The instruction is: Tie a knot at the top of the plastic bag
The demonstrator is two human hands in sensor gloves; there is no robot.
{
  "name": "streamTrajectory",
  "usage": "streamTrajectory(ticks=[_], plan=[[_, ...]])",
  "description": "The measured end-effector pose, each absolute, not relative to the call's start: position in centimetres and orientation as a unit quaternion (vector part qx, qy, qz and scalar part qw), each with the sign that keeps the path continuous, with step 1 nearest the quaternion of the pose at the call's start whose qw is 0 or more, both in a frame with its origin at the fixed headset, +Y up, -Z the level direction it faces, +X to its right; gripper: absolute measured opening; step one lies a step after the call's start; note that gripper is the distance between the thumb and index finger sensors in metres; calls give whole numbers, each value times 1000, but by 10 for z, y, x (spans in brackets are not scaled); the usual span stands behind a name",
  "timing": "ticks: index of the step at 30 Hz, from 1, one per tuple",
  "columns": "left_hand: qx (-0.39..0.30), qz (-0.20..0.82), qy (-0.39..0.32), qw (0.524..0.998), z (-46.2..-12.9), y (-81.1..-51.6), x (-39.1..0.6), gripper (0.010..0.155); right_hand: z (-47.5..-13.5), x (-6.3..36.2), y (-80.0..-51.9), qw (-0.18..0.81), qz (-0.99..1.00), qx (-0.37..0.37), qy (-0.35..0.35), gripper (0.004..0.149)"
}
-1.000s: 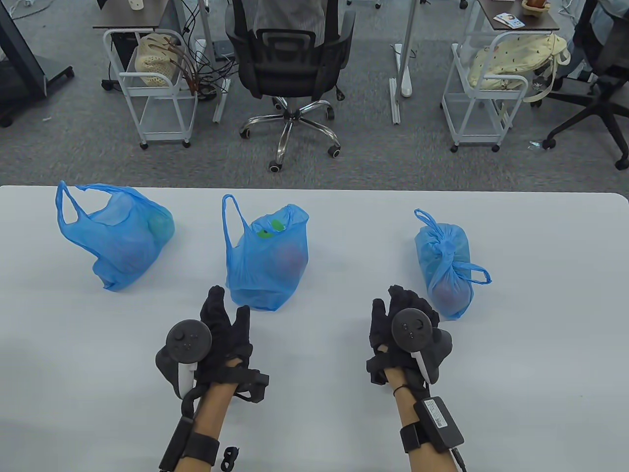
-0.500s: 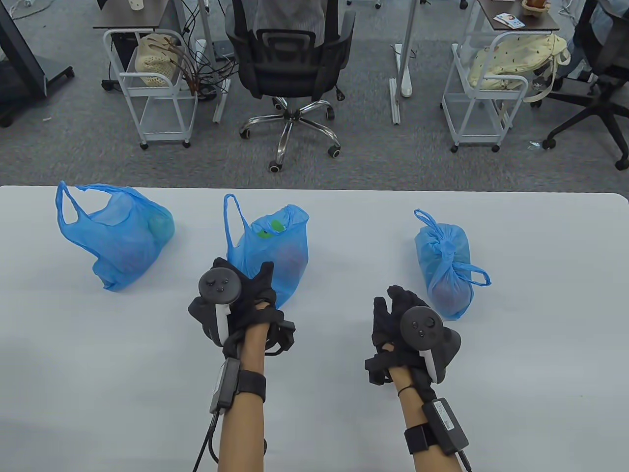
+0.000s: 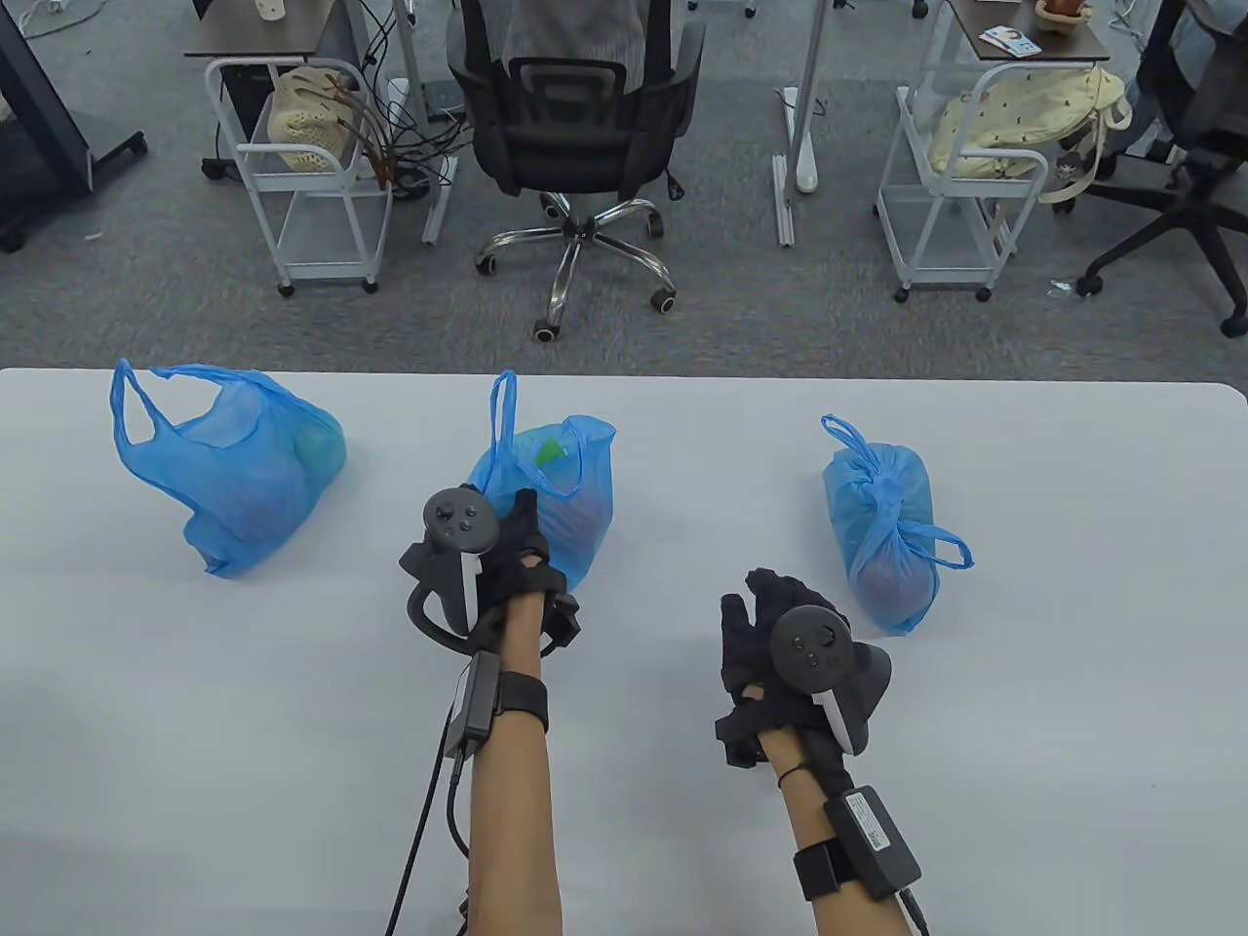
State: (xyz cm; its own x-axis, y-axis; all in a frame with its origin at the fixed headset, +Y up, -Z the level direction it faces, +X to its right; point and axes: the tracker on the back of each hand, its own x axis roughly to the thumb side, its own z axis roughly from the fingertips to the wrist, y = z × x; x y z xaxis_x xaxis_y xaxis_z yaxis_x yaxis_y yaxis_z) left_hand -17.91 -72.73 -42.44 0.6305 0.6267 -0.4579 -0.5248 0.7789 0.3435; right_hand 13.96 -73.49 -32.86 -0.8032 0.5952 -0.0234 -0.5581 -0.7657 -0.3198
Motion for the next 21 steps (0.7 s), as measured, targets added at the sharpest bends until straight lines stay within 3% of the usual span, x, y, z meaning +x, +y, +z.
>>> streamTrajectory(ticks=[3, 6, 12, 21], plan=[[100, 308, 279, 904, -425, -726, -181, 36, -329, 140, -736, 307, 938, -61, -147, 54], [97, 329, 251, 905, -425, -729, -184, 32, -329, 143, -738, 309, 938, -63, -143, 53], [116, 370, 185, 903, -419, -730, -191, 42, -330, 146, -739, 321, 934, -65, -140, 53], [151, 525, 132, 827, -399, -720, -215, 45, -331, 148, -740, 330, 932, -65, -136, 52]])
